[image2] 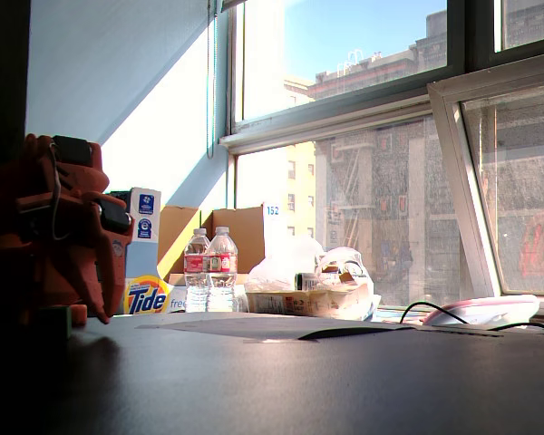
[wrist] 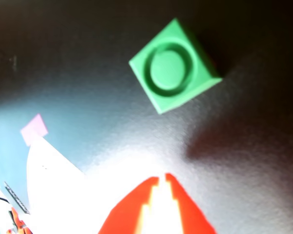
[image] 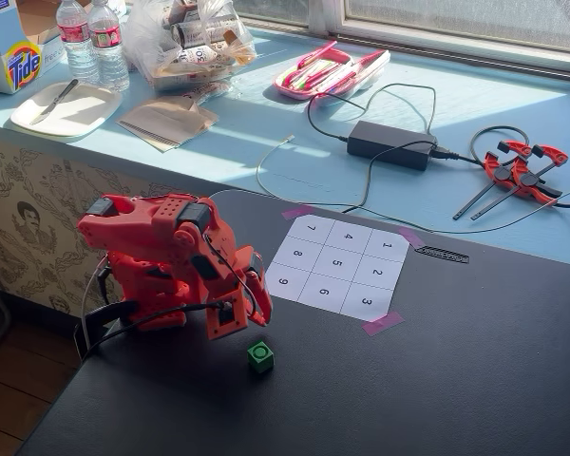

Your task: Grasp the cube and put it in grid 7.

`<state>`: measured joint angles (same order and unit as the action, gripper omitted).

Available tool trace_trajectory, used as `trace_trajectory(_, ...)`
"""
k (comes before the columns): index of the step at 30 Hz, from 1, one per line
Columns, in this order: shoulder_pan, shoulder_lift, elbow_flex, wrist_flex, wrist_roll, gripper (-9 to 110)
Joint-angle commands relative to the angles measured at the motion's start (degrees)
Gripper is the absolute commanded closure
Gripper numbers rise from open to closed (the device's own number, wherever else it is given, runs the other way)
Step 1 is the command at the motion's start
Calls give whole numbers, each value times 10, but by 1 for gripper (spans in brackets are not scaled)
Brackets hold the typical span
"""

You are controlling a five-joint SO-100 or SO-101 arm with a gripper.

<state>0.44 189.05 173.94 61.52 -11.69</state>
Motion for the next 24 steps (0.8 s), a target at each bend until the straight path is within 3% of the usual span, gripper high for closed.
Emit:
trace_trajectory(1,0,3,4,-4,2,101)
trace_trajectory(24,4,-9,-6,-5,-4,101)
